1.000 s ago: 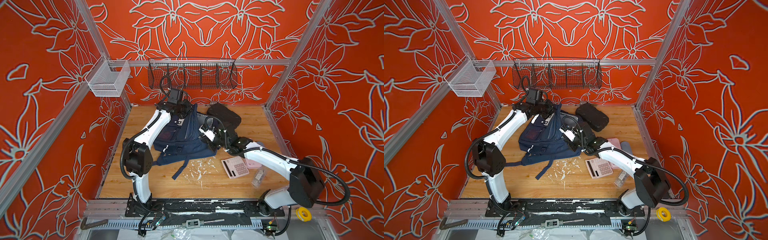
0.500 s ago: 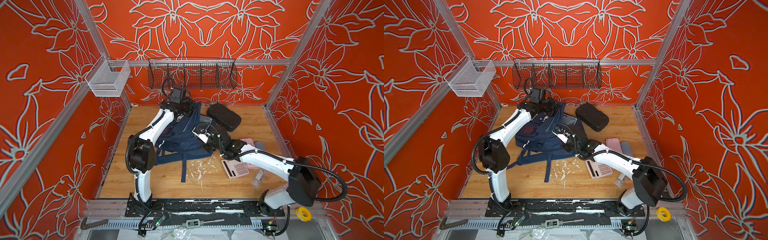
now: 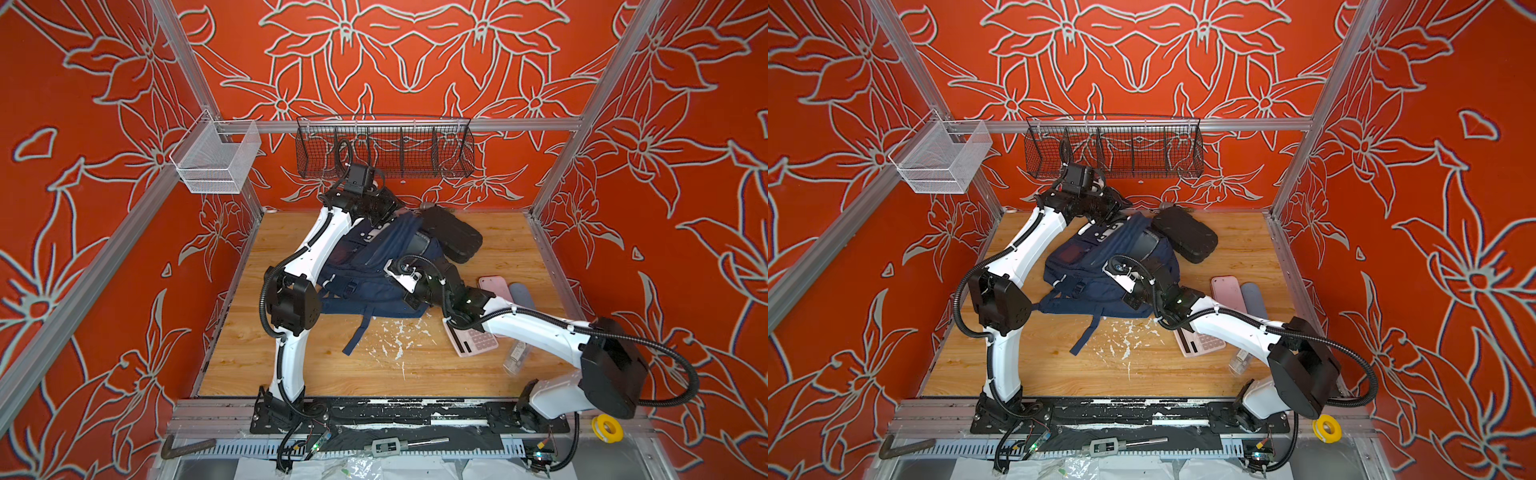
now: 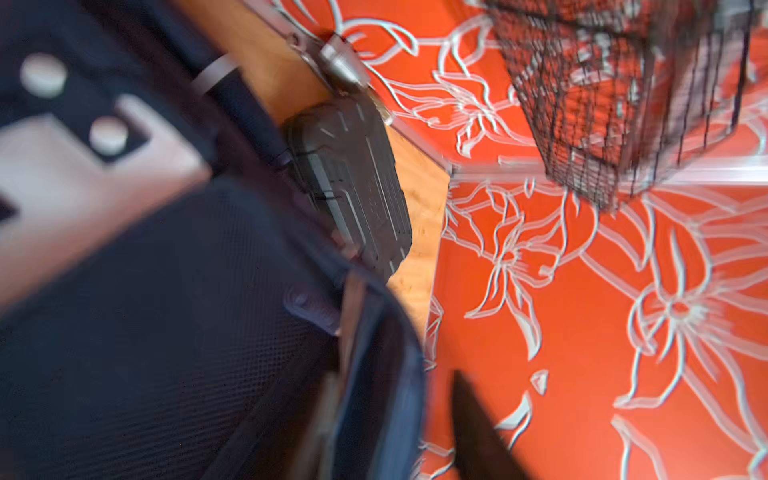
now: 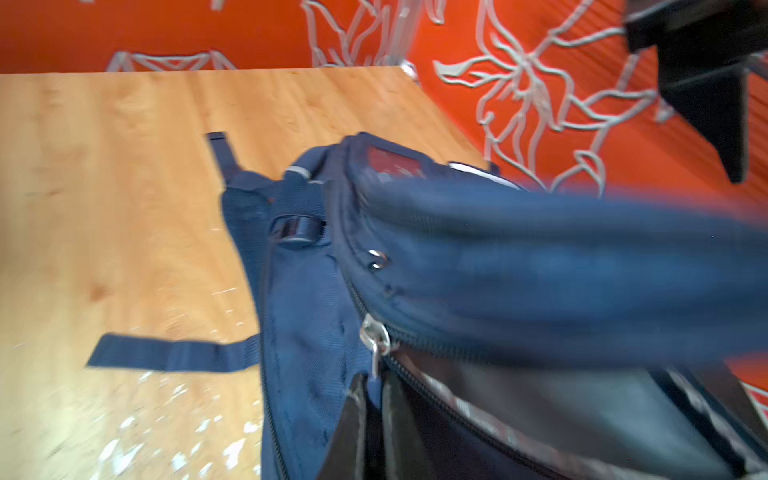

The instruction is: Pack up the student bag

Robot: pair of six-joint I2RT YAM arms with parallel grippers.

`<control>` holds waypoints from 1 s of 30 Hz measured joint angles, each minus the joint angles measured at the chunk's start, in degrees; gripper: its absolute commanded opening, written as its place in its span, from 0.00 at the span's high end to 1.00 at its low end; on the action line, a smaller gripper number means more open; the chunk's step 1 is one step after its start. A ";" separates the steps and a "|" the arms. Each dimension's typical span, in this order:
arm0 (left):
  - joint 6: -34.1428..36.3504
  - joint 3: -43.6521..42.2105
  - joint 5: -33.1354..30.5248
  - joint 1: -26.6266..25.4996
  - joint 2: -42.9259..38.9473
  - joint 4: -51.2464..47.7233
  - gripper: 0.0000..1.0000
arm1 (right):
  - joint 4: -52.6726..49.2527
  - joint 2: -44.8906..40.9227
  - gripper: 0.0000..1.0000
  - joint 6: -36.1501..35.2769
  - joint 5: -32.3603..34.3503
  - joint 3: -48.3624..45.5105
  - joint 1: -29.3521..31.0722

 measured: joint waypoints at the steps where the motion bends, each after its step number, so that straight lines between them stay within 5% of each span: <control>1: 2.97 0.72 0.85 0.17 0.02 -1.53 0.10 | -0.83 -0.39 1.00 -0.28 -1.09 0.00 -0.15; 15: 45.11 -0.17 -0.83 -2.25 -1.22 -26.01 0.12 | -7.87 -3.17 1.00 -4.57 -6.05 -0.26 -1.57; 30: 57.02 -6.29 -6.51 -10.40 -1.51 -33.83 0.13 | -11.82 -4.92 1.00 -6.54 -5.25 -0.68 -1.57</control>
